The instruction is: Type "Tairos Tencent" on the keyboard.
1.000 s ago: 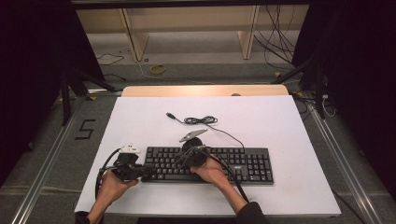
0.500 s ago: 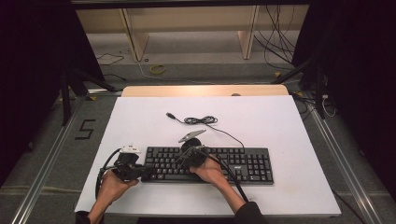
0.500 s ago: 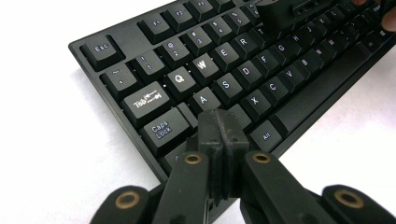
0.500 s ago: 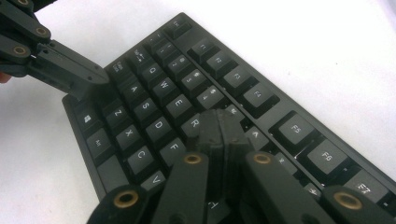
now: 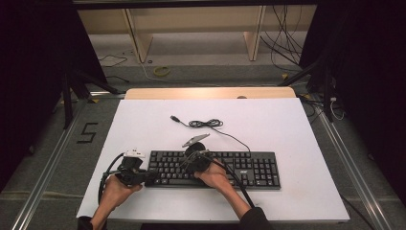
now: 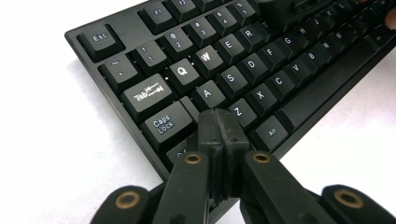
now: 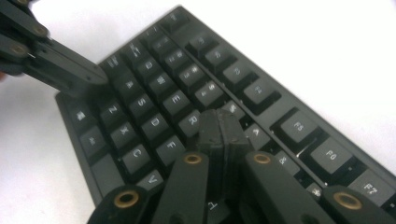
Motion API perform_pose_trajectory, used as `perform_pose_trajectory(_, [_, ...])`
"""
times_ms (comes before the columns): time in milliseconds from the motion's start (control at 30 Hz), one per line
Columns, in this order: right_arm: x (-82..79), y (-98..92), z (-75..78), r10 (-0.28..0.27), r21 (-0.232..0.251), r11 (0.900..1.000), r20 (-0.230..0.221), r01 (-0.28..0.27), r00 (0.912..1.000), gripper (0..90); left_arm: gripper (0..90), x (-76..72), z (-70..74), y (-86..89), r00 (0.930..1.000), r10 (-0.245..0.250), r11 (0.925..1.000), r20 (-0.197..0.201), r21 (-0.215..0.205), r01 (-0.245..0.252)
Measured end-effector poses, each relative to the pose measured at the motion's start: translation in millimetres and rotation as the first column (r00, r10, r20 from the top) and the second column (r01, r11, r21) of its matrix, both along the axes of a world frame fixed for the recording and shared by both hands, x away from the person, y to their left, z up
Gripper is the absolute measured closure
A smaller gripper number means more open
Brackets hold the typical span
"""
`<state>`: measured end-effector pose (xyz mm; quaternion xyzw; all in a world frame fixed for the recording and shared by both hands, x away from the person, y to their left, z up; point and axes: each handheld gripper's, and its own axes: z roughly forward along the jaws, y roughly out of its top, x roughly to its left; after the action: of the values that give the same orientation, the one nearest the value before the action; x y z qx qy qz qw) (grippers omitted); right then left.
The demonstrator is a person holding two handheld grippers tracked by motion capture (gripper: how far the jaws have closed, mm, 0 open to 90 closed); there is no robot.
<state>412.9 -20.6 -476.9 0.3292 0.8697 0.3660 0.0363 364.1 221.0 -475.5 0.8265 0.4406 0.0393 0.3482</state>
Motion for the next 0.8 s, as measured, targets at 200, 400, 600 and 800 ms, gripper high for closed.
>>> perform_pose_trajectory(200, [0.1, 1.4, 0.3, -0.002, -0.007, 1.000, 0.006, 0.002, 1.0000, 90.0, 89.2, 0.3, -0.3, 1.0, 1.0000, 0.000, 1.0000, -0.003, -0.005, 0.000])
perform_pose_trajectory(400, [0.6, -5.1, 5.0, -0.018, 0.039, 0.999, 0.000, 0.018, 0.9998, 89.5, 88.2, -0.9, 5.2, 1.1, 0.9999, -0.001, 0.9996, 0.017, -0.029, 0.001])
perform_pose_trajectory(600, [-1.6, -14.6, 16.7, -0.017, 0.097, 0.995, 0.015, 0.015, 0.9998, 85.2, 82.3, -2.4, 11.6, -2.4, 0.9990, -0.012, 0.9984, 0.044, -0.056, 0.014])
perform_pose_trajectory(800, [-6.9, -21.7, 22.4, -0.009, 0.115, 0.993, 0.030, 0.006, 0.9995, 80.3, 69.8, -1.5, 14.2, -2.7, 0.9989, -0.012, 0.9951, 0.044, -0.097, 0.016])
